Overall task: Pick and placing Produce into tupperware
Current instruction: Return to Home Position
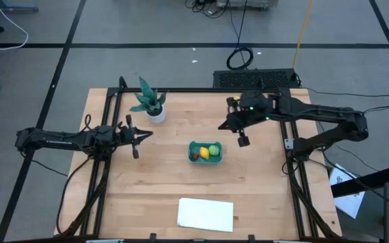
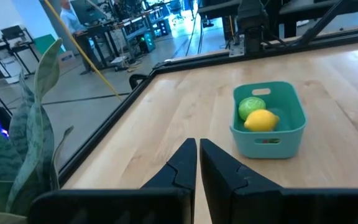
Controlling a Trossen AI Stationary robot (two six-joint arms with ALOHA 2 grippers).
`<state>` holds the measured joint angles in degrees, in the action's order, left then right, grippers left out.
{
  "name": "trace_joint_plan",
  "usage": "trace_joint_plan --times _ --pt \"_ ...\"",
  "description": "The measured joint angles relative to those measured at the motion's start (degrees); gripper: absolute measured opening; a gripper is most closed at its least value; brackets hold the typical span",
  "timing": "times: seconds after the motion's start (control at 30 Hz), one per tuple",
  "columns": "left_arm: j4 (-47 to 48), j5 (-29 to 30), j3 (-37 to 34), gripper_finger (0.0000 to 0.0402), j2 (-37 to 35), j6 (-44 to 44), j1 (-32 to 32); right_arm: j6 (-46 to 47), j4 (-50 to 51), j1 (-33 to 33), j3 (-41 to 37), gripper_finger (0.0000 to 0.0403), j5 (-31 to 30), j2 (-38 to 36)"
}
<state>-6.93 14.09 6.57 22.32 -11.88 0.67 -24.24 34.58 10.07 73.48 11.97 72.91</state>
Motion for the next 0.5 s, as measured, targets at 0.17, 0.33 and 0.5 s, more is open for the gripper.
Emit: trace_joint_plan --times 0.17,0.33,0.5 --pt "-0.3 0.0 0.0 0.0026 0.0 0.0 0.0 2.8 -2.8 0.1 -3.4 0.0 0.0 -5.2" --pt "-0.8 0.9 0.0 0.0026 0.0 -0.2 0.0 8.0 -8.3 1.8 -7.7 0.0 0.2 -12.8" --pt "-1.8 1.3 0.0 0.0026 0.0 -0.3 0.0 13.9 -16.7 3.6 -14.7 0.0 3.4 -20.0"
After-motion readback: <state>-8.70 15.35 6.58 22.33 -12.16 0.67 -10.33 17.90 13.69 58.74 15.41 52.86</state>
